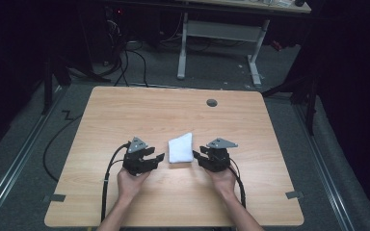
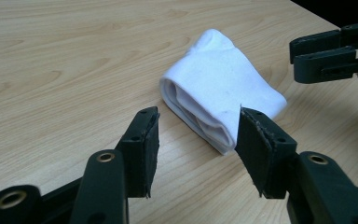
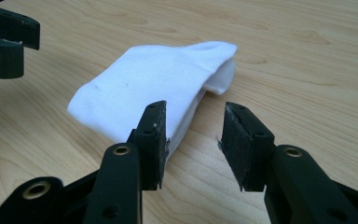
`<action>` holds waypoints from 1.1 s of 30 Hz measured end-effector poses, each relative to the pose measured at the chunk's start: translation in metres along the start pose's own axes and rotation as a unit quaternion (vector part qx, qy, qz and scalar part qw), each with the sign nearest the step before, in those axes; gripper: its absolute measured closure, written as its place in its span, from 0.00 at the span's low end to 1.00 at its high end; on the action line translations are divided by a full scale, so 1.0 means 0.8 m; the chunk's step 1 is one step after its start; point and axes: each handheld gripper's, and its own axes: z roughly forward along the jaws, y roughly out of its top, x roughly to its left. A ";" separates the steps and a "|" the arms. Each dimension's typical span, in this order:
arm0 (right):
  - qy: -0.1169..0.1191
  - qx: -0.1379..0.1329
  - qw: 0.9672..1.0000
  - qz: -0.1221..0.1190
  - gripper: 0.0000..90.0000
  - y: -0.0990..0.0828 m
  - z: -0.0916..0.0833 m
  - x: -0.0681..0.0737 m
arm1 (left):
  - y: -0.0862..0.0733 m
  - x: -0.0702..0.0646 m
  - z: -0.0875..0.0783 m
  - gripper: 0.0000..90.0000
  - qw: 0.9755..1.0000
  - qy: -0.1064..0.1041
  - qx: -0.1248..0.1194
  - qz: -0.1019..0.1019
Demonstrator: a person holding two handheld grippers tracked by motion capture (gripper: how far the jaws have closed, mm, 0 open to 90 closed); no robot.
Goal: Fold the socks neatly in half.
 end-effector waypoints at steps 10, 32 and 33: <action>-0.002 -0.010 1.000 0.015 0.66 -0.007 -0.016 -0.012 | -0.004 0.011 -0.014 0.54 1.000 0.014 -0.008 -0.003; -0.015 -0.015 0.999 0.035 0.65 -0.026 -0.042 -0.036 | -0.024 0.035 -0.033 0.53 0.999 0.033 -0.010 -0.030; -0.016 -0.015 0.999 0.037 0.65 -0.027 -0.043 -0.037 | -0.026 0.036 -0.034 0.53 0.999 0.034 -0.010 -0.031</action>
